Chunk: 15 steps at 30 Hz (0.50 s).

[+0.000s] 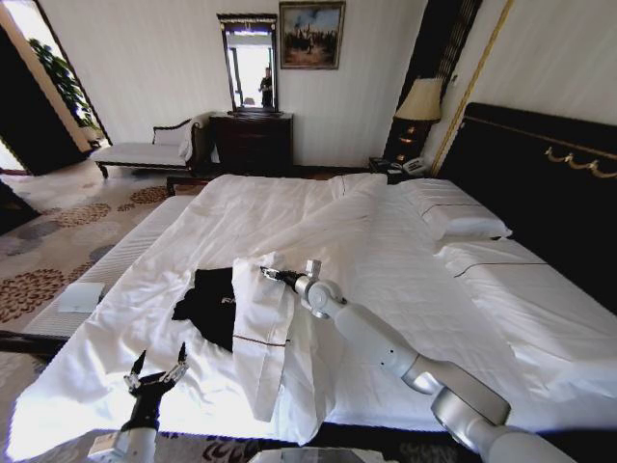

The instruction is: Fold the clothes on the bed.

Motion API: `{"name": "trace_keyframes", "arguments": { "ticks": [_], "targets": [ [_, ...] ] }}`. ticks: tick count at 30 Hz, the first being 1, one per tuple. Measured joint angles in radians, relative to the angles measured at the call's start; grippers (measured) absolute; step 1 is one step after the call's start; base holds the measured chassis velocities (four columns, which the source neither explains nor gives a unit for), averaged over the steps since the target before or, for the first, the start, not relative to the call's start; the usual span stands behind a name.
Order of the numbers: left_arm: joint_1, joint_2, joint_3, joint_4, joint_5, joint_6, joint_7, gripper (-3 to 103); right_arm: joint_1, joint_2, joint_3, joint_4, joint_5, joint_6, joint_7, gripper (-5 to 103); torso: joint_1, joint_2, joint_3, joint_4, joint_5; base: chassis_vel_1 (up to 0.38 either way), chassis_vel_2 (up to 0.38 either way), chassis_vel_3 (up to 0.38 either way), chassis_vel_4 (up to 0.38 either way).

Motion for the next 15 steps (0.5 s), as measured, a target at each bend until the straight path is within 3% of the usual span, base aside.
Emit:
{"name": "trace_keyframes", "arguments": {
  "ticks": [2, 5, 7, 10, 11, 15],
  "targets": [
    [0.000, 0.000, 0.000, 0.000, 0.000, -0.001, 0.000, 100, -0.004, -0.001, 0.011, 0.002, 0.004, 0.013, -0.010, 67, 0.000, 0.000, 0.000, 0.0001, 0.0001, 0.000, 0.000, 0.000, 0.000],
    [0.000, -0.001, 0.002, -0.002, 0.001, -0.001, -0.001, 100, -0.017, -0.009, 0.028, 0.017, 0.016, 0.025, -0.018, 51, 0.000, 0.000, 0.000, 0.0001, 0.0001, 0.000, 0.000, 0.000, 0.000],
    [0.000, -0.001, 0.003, -0.002, 0.001, -0.001, -0.001, 100, -0.019, -0.012, 0.029, 0.020, 0.017, 0.027, -0.020, 51, 0.000, 0.000, 0.000, 0.0001, 0.0001, 0.000, 0.000, 0.000, 0.000],
    [-0.002, -0.001, 0.011, -0.004, 0.005, -0.001, -0.002, 100, -0.039, -0.039, 0.044, 0.046, 0.020, 0.049, -0.043, 34, 0.000, 0.000, 0.000, 0.0001, 0.0002, 0.000, 0.000, 0.000, 0.000],
    [-0.002, -0.001, 0.011, -0.004, 0.005, -0.001, -0.002, 100, -0.039, -0.039, 0.044, 0.046, 0.020, 0.049, -0.043, 34, 0.000, 0.000, 0.000, 0.0001, 0.0002, 0.000, 0.000, 0.000, 0.000],
    [-0.003, -0.001, 0.020, -0.009, 0.007, -0.001, -0.003, 100, -0.101, -0.081, 0.122, 0.138, 0.038, 0.094, -0.052, 18, 0.000, 0.000, 0.000, 0.0004, 0.0002, 0.000, 0.000, 0.000, 0.000]
  ]
}}
